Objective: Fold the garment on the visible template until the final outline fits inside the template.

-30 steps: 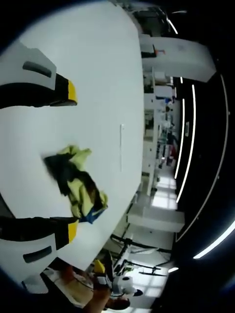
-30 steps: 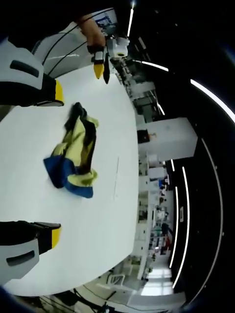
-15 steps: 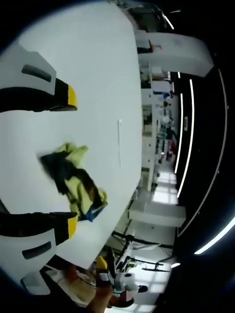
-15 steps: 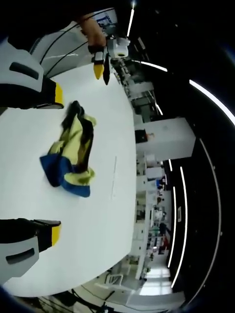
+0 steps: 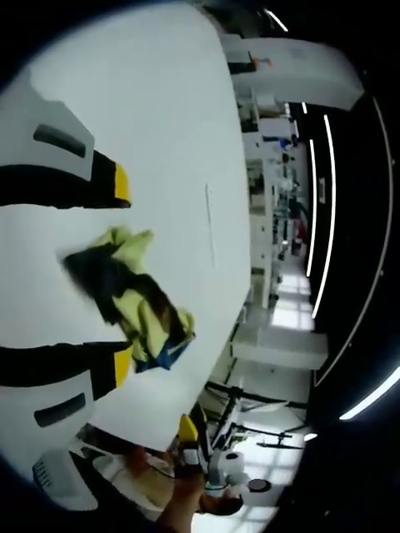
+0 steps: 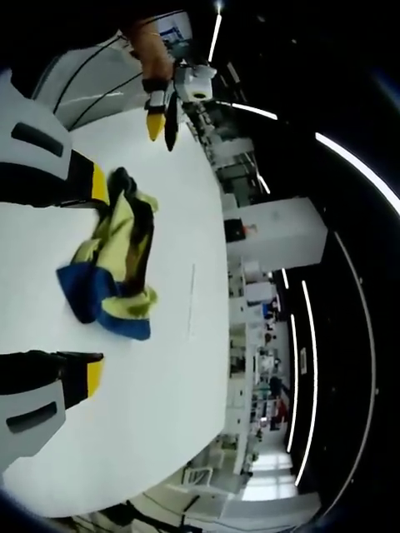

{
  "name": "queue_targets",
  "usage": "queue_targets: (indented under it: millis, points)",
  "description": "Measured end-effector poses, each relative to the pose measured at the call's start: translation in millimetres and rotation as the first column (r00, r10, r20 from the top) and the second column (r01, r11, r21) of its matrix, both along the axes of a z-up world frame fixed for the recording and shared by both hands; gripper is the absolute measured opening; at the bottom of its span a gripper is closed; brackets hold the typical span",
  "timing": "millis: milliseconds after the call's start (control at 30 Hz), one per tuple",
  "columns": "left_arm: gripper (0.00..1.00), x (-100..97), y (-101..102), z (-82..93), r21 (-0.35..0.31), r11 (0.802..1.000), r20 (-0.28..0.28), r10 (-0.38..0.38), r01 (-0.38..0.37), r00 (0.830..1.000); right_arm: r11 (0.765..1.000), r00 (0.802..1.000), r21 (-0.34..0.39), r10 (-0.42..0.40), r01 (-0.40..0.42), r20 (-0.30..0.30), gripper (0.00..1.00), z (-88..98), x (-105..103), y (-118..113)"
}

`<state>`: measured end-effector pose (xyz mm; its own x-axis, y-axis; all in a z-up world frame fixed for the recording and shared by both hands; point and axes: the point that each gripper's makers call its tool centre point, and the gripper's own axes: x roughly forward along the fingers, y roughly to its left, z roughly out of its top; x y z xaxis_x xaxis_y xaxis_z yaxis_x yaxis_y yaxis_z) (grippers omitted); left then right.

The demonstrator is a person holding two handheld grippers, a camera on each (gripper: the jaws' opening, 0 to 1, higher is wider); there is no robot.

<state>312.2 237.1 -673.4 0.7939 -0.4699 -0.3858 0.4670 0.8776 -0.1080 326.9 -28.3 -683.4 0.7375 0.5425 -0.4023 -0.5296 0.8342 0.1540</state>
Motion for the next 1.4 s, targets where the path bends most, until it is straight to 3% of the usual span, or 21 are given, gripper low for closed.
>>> queue_targets:
  millis: [200,300,433,667,1000,1200,1400]
  points:
    - [0.55,5.3,-14.7,-10.3,-0.001,0.998,0.002,-0.061,0.061,0.998,0.996,0.998,-0.063,0.060,-0.060,0.002,0.62,-13.2,5.2,18.8]
    - [0.55,8.1,-21.8,-18.1,0.029,0.996,-0.002,-0.087,0.087,0.996,0.995,0.998,-0.069,0.067,-0.067,0.001,0.55,-18.6,9.9,26.3]
    - [0.51,19.0,-20.7,-34.5,0.008,0.995,-0.021,-0.099,0.100,0.995,0.995,0.997,-0.068,0.072,-0.072,-0.005,0.47,-25.7,16.8,35.4]
    - [0.42,37.6,-23.6,-48.6,-0.054,0.998,-0.051,-0.048,0.046,0.998,0.993,0.998,-0.091,0.068,-0.069,-0.010,0.39,-41.2,29.1,46.5]
    - [0.30,53.7,-39.2,-71.6,-0.033,0.998,-0.096,-0.054,0.051,0.994,0.993,0.999,-0.121,0.015,-0.018,-0.030,0.21,-61.9,49.6,51.3]
    - [0.20,61.5,-39.1,-84.7,-0.028,0.999,-0.133,-0.023,0.019,0.991,0.993,0.997,-0.115,-0.022,0.013,-0.080,0.16,-77.6,57.5,55.2]
    - [0.13,68.2,-40.4,-90.5,-0.032,0.999,-0.146,-0.011,0.006,0.989,0.991,0.994,-0.123,-0.056,0.045,-0.091,0.09,-82.7,67.7,58.0]
